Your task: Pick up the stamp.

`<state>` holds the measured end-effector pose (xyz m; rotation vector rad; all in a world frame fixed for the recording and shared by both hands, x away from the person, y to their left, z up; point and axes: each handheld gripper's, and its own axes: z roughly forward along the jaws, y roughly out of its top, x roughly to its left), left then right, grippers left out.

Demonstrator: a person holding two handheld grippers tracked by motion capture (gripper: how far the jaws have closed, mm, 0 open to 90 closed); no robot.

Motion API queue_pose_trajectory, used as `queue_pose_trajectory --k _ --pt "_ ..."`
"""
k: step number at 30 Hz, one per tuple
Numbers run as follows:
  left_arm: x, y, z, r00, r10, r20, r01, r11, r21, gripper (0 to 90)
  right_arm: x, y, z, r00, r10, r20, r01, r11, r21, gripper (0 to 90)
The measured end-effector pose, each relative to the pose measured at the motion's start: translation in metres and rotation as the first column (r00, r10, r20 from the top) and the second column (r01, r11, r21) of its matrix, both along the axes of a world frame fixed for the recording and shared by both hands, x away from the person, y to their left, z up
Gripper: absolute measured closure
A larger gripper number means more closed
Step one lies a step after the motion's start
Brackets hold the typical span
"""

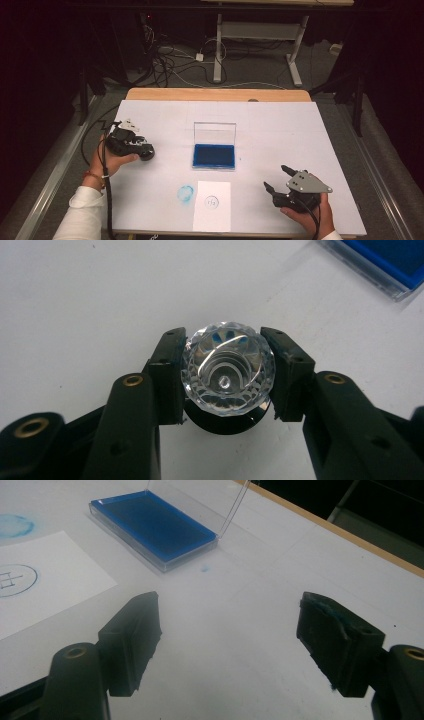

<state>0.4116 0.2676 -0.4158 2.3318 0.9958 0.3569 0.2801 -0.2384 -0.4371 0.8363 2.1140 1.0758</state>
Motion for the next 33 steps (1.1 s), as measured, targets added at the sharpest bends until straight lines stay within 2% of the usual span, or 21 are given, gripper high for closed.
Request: queue_pose_trajectory --k 8,16,18,23,25,32,33 --pt "-0.010 -0.002 0.008 0.9991 -0.008 0.042 0.010 0.9992 -0.040 54.7 0.004 0.000 0.000 1.0000 0.007 0.002 -0.007 1.0000 0.004 25.7" --pt "-0.021 -0.008 0.016 0.9962 -0.029 0.082 0.033 0.9979 -0.055 54.7 0.004 0.001 0.001 0.9999 0.012 0.005 -0.012 0.9999 0.006 25.7" --pt "-0.024 -0.008 0.018 0.9953 -0.030 0.092 0.037 0.9965 -0.075 54.7 0.005 0.001 0.001 0.9999 0.012 0.010 -0.012 0.9999 0.004 25.6" --pt "-0.029 -0.010 0.022 0.9931 -0.036 0.111 0.045 0.9959 -0.078 54.7 0.006 0.003 0.000 0.9998 0.018 0.005 -0.018 0.9998 0.001 25.7" --pt "-0.033 -0.010 0.025 0.9920 -0.041 0.120 0.053 0.9936 -0.100 54.7 0.006 0.003 0.000 0.9998 0.019 0.005 -0.019 0.9998 0.003 25.7" --pt "-0.042 -0.014 0.031 0.9868 -0.060 0.150 0.079 0.9884 -0.129 54.7 0.008 0.005 0.001 0.9996 0.026 0.008 -0.026 0.9996 0.008 25.4" --pt "-0.045 -0.016 0.033 0.9852 -0.072 0.155 0.095 0.9855 -0.141 54.7 0.009 0.006 0.001 0.9996 0.028 0.005 -0.028 0.9996 0.008 25.4"
